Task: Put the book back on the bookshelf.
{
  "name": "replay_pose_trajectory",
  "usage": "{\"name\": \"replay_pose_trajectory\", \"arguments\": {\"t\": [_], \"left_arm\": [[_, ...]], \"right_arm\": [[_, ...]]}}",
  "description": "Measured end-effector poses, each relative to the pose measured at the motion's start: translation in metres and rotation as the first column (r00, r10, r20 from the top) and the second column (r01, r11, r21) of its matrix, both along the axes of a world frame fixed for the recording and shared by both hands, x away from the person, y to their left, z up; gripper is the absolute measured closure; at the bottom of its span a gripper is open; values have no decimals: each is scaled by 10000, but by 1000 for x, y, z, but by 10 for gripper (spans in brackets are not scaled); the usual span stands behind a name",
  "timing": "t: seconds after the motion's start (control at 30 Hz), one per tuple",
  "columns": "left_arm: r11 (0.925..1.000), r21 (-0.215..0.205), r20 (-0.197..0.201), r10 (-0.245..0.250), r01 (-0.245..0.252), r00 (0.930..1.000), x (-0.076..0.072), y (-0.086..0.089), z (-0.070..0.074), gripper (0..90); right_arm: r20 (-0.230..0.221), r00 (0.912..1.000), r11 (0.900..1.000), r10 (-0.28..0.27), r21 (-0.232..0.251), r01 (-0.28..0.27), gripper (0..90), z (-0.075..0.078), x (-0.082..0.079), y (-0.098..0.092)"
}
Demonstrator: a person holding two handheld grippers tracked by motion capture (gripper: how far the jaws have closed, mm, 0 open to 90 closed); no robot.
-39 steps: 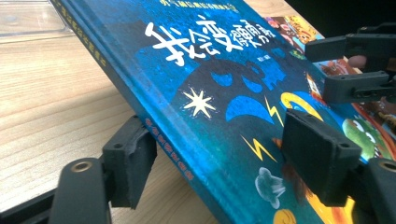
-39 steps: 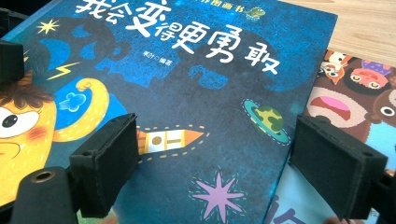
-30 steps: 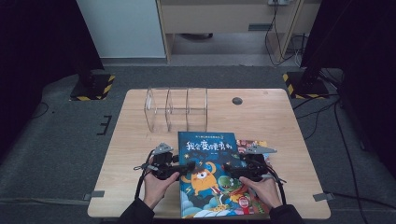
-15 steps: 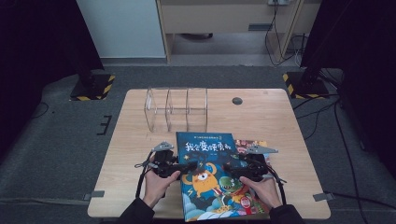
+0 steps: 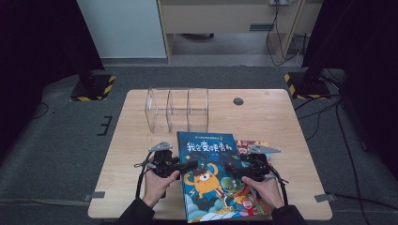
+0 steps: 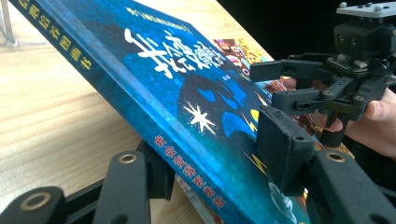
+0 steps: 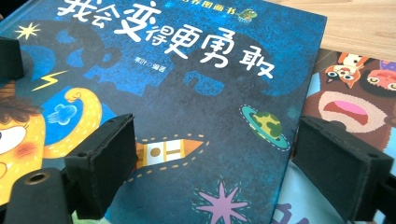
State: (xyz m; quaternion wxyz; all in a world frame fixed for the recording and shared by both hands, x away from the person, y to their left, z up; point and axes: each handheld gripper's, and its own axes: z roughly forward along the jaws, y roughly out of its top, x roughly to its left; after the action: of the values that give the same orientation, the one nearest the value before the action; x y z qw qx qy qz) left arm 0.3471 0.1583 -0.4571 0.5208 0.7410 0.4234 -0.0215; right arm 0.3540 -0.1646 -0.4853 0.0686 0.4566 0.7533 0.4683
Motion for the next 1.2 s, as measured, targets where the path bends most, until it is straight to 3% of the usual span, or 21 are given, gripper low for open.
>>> {"name": "replay_pose_trajectory", "arguments": {"t": [0.17, 0.23, 0.47, 0.83, 1.2], "left_arm": [[9998, 139, 527, -159, 152, 9985, -3, -4, 11, 499], [9996, -57, 401, -272, 275, 9988, -2, -3, 12, 519], [9994, -74, 327, -334, 336, 9989, -2, -3, 12, 532], [9978, 123, 888, -663, 654, 9938, -4, -3, 22, 534], [9941, 89, 1542, -1084, 1084, 9821, -6, -2, 27, 538]], "right_arm": [[219, 9998, 9999, 9, 100, -11, 74, 1, 0, -2], [147, 9999, 9996, -62, 260, 58, 64, 0, 1, -3], [-64, 10000, 9992, 5, 402, -2, 64, -1, 3, -4], [-64, 9996, 9962, 290, 823, -284, 39, 0, 3, -7], [-540, 9947, 9776, 878, 1965, -756, 11, -4, 10, -13]]}}
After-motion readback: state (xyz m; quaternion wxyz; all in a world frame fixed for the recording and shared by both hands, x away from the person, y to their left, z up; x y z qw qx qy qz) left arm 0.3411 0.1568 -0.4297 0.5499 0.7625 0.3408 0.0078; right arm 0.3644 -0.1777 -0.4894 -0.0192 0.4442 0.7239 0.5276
